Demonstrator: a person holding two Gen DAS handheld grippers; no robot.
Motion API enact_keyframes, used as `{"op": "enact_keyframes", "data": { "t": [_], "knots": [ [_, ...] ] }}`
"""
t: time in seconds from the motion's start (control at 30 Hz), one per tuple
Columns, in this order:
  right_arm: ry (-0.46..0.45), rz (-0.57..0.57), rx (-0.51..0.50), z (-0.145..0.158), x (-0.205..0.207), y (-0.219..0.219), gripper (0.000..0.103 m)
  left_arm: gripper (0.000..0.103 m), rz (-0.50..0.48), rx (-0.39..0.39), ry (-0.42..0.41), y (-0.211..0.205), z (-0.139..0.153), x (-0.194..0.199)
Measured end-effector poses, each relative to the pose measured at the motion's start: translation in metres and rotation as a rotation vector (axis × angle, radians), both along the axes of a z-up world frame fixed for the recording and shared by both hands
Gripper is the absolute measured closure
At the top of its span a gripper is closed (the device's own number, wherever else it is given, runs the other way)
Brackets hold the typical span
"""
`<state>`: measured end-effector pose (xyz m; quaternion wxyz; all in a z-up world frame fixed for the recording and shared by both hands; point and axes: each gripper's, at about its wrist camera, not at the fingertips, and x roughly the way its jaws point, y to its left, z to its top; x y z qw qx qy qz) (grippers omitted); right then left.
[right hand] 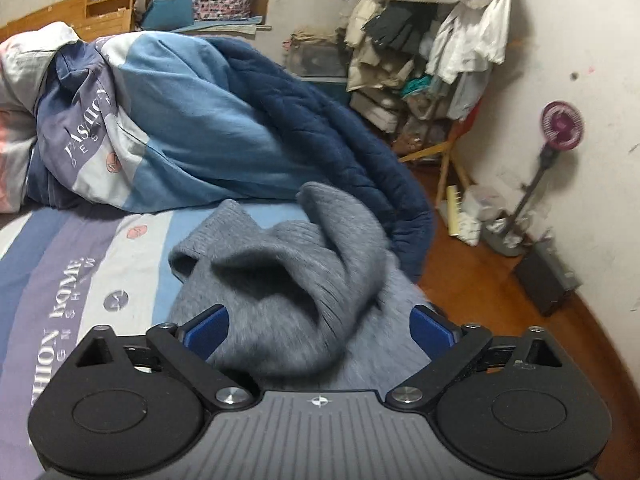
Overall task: Fold clothes
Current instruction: 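Grasp the grey sweater with the right gripper and drag it flat across the bed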
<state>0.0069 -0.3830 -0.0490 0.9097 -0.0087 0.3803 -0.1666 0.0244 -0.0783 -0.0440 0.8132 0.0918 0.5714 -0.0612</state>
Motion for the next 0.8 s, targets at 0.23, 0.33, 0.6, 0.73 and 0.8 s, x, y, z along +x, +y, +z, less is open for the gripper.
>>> {"op": "enact_keyframes", "data": {
  "t": [0.23,0.33,0.6,0.73,0.8],
  "knots": [
    [0.011,0.016,-0.05,-0.02,0.017,0.003,0.092,0.0,0.023,0.011,0.03,0.001,-0.006,0.01],
    [-0.05,0.063,-0.073,-0.009,0.003,0.019,0.092,0.0,0.041,-0.009,0.03,0.009,-0.005,0.009],
    [-0.19,0.449,0.058,0.049,-0.042,0.127,0.092,0.0,0.151,-0.061,-0.024,0.078,0.01,-0.004],
    [-0.175,0.694,0.137,0.057,-0.049,0.208,0.092,0.0,0.315,-0.056,-0.072,0.157,0.019,-0.014],
    [-0.159,0.787,0.202,0.052,-0.049,0.253,0.092,0.0,0.407,-0.049,-0.087,0.206,0.02,-0.024]
  ]
}}
